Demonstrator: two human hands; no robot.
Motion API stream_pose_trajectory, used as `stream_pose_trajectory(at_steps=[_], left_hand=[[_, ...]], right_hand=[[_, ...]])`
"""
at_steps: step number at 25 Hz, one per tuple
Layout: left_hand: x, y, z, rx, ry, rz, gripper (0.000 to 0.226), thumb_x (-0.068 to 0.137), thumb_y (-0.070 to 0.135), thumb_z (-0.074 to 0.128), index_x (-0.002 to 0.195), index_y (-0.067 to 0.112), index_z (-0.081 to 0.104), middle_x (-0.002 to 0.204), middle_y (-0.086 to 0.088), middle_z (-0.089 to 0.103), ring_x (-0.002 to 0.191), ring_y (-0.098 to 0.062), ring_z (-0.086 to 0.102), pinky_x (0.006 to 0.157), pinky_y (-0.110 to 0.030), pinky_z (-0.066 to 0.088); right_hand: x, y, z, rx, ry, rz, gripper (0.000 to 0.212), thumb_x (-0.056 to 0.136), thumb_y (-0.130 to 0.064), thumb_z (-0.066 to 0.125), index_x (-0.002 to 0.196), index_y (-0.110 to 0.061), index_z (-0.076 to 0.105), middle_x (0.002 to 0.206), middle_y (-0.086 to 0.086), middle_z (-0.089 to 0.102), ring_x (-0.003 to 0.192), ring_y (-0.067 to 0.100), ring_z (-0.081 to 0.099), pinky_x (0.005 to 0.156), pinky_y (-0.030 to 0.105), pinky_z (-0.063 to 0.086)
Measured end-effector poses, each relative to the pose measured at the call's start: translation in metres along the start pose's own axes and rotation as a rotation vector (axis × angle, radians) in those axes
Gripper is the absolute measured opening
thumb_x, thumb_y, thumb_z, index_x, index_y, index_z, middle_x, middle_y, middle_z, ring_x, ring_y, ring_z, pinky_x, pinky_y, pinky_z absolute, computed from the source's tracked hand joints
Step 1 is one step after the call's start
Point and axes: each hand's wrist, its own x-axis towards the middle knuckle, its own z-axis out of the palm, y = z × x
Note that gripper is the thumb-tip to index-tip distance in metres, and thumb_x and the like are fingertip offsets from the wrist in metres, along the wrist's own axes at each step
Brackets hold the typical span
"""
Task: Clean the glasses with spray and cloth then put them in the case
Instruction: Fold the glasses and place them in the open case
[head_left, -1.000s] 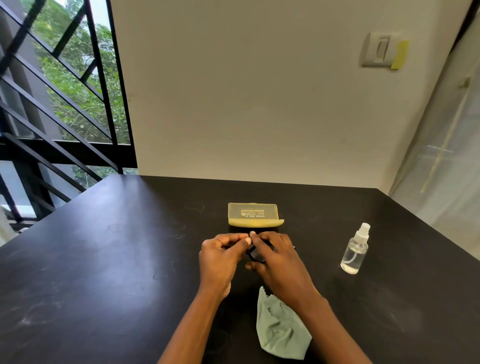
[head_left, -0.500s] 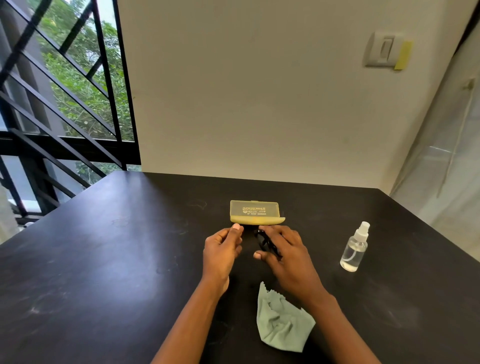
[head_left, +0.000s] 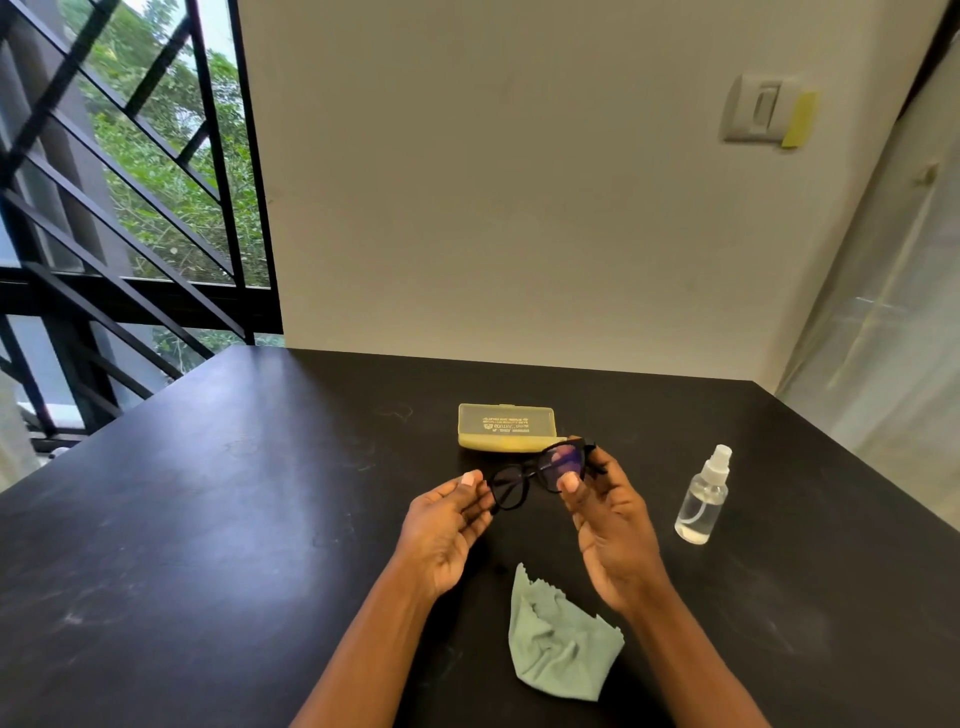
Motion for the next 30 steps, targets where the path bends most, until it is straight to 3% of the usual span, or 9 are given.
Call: stream_pose_trajectory(at_steps=[6,10,12,14,17,22,26,30], left_hand=[[-0.001,0.003,-0.003,0.015,-0.001,-0.015,0.020,0.087,-0.005,0.053,0.100,0.005,0.065,0.097,-0.012,0.067,0.092,-0.021,0.062,0.085,-0.034,0.049],[0.000,0.004,-0.003,-0.003,0.009,-0.004,0.019,0.085,-0.008,0.054,0.098,0.000,0.064,0.092,-0.016,0.067,0.087,-0.024,0.064,0.072,-0.032,0.052],[0.001,0.004,-0.004,-0.004,0.030,0.006,0.018,0.084,-0.010,0.053,0.097,-0.002,0.064,0.089,-0.016,0.067,0.082,-0.023,0.065,0.068,-0.031,0.052],[0.003,0.003,-0.006,0.010,0.057,0.011,0.017,0.084,-0.011,0.054,0.095,-0.002,0.064,0.090,-0.017,0.067,0.082,-0.023,0.066,0.065,-0.031,0.053],[0.006,0.003,-0.008,0.024,0.091,0.018,0.016,0.083,-0.011,0.055,0.091,-0.002,0.065,0.090,-0.017,0.067,0.082,-0.024,0.066,0.064,-0.031,0.053],[0.014,0.006,-0.011,0.087,0.158,0.029,0.013,0.082,-0.010,0.058,0.084,0.001,0.065,0.087,-0.015,0.066,0.082,-0.023,0.064,0.066,-0.030,0.053],[0.023,0.011,-0.006,0.167,0.183,0.018,0.012,0.082,-0.010,0.058,0.087,-0.002,0.063,0.081,-0.014,0.064,0.077,-0.022,0.063,0.066,-0.030,0.052],[0.038,0.021,-0.002,0.246,0.192,0.003,0.011,0.082,-0.008,0.059,0.084,0.002,0.064,0.086,-0.014,0.065,0.084,-0.023,0.064,0.068,-0.031,0.052]], right_hand=[[0.003,0.010,-0.013,0.338,0.131,0.099,0.089,0.026,-0.025,0.096,0.104,-0.013,0.057,0.099,0.006,0.072,0.094,0.017,0.068,0.072,0.022,0.056],[0.003,0.015,-0.014,0.392,0.164,0.159,0.091,0.021,-0.020,0.096,0.103,-0.012,0.057,0.097,0.009,0.072,0.090,0.019,0.070,0.070,0.024,0.057],[0.003,0.017,-0.013,0.380,0.178,0.186,0.085,0.028,-0.019,0.095,0.104,-0.011,0.057,0.098,0.010,0.072,0.088,0.019,0.070,0.069,0.025,0.057],[0.003,0.018,-0.014,0.371,0.208,0.221,0.064,0.049,-0.013,0.085,0.106,-0.011,0.057,0.100,0.010,0.071,0.086,0.018,0.070,0.070,0.025,0.058],[0.005,0.018,-0.013,0.322,0.251,0.241,0.048,0.067,-0.010,0.066,0.114,-0.010,0.055,0.108,0.011,0.067,0.087,0.017,0.070,0.073,0.024,0.057],[0.016,0.021,-0.023,0.205,0.385,0.267,0.022,0.087,-0.004,0.056,0.109,-0.005,0.058,0.095,0.011,0.063,0.084,0.020,0.063,0.069,0.023,0.058],[0.037,0.020,-0.027,-0.090,0.419,0.412,0.017,0.090,0.005,0.051,0.104,0.003,0.058,0.088,0.014,0.061,0.079,0.019,0.061,0.073,0.028,0.055],[0.062,0.010,-0.027,-0.286,0.387,0.454,0.010,0.088,0.003,0.054,0.095,0.000,0.061,0.082,0.011,0.061,0.078,0.018,0.059,0.065,0.025,0.050]])
